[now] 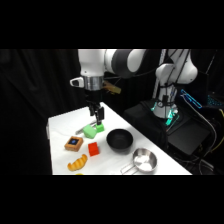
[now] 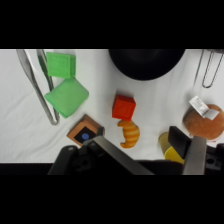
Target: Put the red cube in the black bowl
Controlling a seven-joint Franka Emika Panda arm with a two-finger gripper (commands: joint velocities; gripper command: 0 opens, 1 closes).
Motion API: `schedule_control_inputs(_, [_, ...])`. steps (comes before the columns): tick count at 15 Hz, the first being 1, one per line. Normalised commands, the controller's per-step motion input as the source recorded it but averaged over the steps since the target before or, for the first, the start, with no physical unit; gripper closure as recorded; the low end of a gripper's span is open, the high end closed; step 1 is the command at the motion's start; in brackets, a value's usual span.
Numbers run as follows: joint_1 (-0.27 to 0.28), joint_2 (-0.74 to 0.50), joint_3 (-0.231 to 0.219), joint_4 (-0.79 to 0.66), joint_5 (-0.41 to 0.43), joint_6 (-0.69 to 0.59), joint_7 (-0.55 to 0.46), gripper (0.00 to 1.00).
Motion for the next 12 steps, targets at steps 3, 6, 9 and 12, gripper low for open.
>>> schedule_control_inputs(3, [0.004,0.38,-0.016,0.41,-0.01,0.12,0.1,0.0])
schedule_control_inputs(6, [0.023,0.34,-0.054,0.37,-0.047,0.13,0.16,0.0])
schedule_control_inputs(9, [0.053,0.29,-0.082,0.28,-0.085,0.17,0.19,0.0])
schedule_control_inputs(12, [0.068,0.24,-0.077,0.18,-0.071,0.17,0.17,0.0])
